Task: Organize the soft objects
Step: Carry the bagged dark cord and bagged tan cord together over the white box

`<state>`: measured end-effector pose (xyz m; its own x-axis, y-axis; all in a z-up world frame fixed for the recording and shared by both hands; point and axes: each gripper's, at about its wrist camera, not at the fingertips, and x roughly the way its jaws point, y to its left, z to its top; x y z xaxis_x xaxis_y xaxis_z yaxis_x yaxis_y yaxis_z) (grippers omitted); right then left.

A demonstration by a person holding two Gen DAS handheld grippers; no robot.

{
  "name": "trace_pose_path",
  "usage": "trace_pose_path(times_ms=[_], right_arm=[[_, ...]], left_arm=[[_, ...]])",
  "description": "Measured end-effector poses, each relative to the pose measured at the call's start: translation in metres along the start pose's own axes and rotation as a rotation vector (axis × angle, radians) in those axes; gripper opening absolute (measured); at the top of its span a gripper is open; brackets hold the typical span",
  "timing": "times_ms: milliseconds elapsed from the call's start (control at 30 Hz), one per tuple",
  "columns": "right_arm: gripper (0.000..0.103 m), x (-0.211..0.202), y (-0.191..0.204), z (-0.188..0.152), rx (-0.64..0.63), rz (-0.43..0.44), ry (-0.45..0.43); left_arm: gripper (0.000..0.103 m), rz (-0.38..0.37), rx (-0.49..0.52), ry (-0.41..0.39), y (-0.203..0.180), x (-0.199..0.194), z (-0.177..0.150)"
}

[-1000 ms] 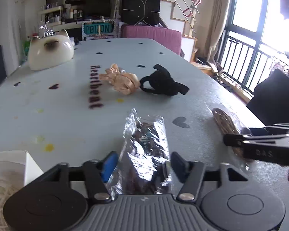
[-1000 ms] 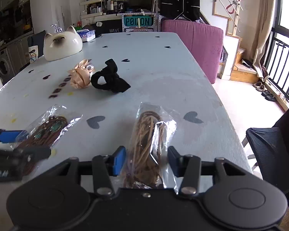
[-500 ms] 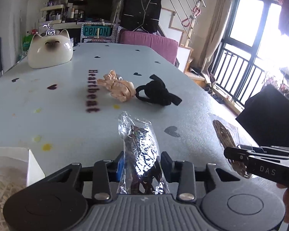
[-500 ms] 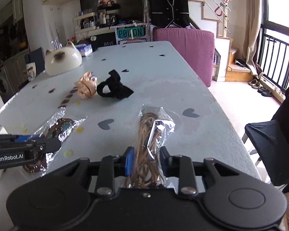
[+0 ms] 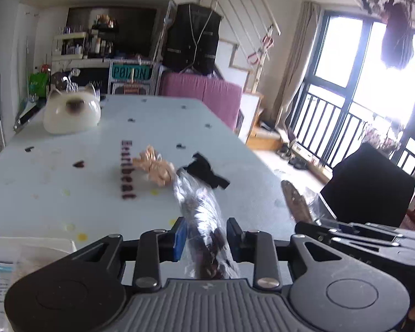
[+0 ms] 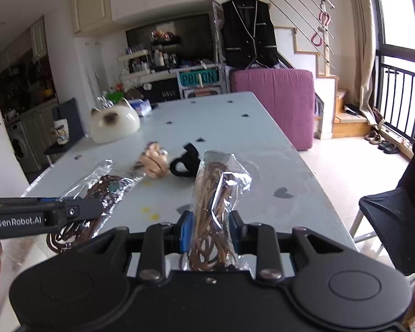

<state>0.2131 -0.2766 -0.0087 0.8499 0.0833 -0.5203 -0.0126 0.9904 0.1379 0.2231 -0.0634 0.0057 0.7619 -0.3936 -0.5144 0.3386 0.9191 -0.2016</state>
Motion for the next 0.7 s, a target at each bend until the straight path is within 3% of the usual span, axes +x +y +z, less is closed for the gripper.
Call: trace_pose_path(times_ms=[167,267,333,400,467,700], right_arm=[[0.03,-0.026,0.012,0.005,0.006,0.031,-0.043],[0.03,-0.038,0.021,0.006,-0.004,0.043,-0.061],[0.03,-0.044,0.026,0.005,-0.011,0.045,-0.065],[0.03,-0.049,0.029,0.003,-0.012,0.049,-0.07],[0.03,-0.052,0.03,0.0,-0.006,0.056,-0.071],[0.03,-0.049,0.028,-0.008,0.0,0.065,-0.048]], left_arm=[[0.029,-0.012,-0.007,-0.053,0.002,-0.034,0.004],[0.031,0.009,0.007,-0.035,0.005,-0.042,0.002],[0.035,0.022,0.02,-0.004,0.009,-0.04,-0.001],[0.053,0.044,0.043,0.045,0.011,-0.031,-0.006],[0.063,0.054,0.099,0.099,0.009,-0.019,-0.012],[0.066,0.068,0.204,0.207,0.003,0.024,-0.033]])
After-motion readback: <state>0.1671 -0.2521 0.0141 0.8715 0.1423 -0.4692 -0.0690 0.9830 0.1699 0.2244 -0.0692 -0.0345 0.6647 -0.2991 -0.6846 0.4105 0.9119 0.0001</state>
